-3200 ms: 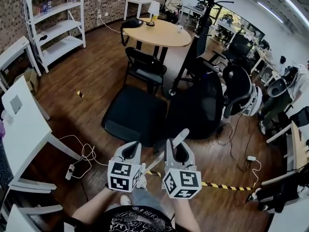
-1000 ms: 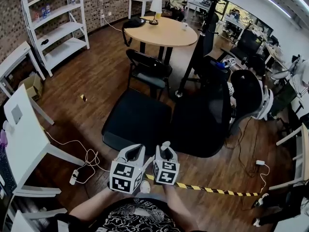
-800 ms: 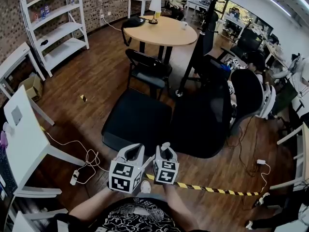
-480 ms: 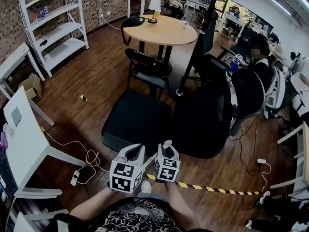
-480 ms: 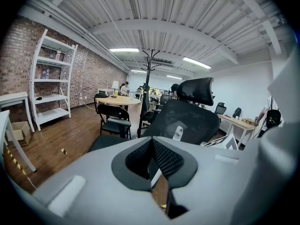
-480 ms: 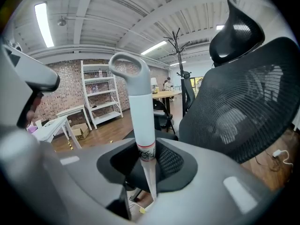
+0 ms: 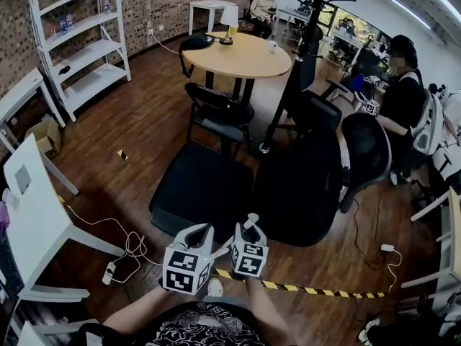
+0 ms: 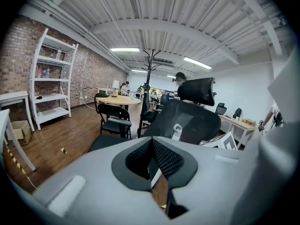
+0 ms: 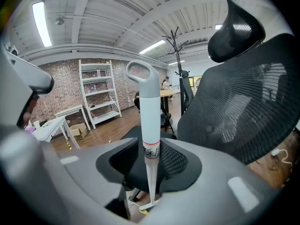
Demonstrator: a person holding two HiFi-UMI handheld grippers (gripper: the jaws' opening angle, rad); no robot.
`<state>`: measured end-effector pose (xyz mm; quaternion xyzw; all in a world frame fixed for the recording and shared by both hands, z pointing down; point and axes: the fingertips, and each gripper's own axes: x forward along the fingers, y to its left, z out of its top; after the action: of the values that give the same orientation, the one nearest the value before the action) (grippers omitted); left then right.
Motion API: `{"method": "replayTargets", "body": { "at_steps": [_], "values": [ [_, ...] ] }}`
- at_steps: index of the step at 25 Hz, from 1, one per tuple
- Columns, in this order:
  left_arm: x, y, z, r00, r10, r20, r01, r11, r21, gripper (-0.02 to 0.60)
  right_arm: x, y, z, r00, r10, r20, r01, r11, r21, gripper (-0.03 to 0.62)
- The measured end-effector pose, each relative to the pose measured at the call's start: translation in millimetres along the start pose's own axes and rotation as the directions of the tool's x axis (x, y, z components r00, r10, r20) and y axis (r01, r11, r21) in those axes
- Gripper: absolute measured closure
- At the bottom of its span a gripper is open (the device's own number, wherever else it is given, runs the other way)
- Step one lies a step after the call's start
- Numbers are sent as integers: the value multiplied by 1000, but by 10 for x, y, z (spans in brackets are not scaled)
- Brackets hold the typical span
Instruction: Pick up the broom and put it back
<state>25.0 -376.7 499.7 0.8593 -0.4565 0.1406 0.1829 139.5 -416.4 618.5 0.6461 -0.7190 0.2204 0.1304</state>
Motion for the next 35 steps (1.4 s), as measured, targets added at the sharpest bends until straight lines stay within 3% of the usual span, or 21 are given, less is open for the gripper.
{"method": "replayTargets", "body": {
  "at_steps": [12, 23, 35],
  "values": [
    [-114, -93, -13, 1000, -19, 13, 19, 1000, 11, 576, -203, -56, 52, 999, -23, 23, 23, 1000, 11, 467],
    [-464, -285, -83, 998, -46, 43, 45, 999, 12, 576, -751, -16, 151, 994, -59, 88, 58, 998, 17, 465],
    [-1118, -360, -482, 997, -59, 46, 60, 998, -26, 577, -1586, 472, 25, 989, -31, 147, 33, 999, -13, 465]
  ]
}}
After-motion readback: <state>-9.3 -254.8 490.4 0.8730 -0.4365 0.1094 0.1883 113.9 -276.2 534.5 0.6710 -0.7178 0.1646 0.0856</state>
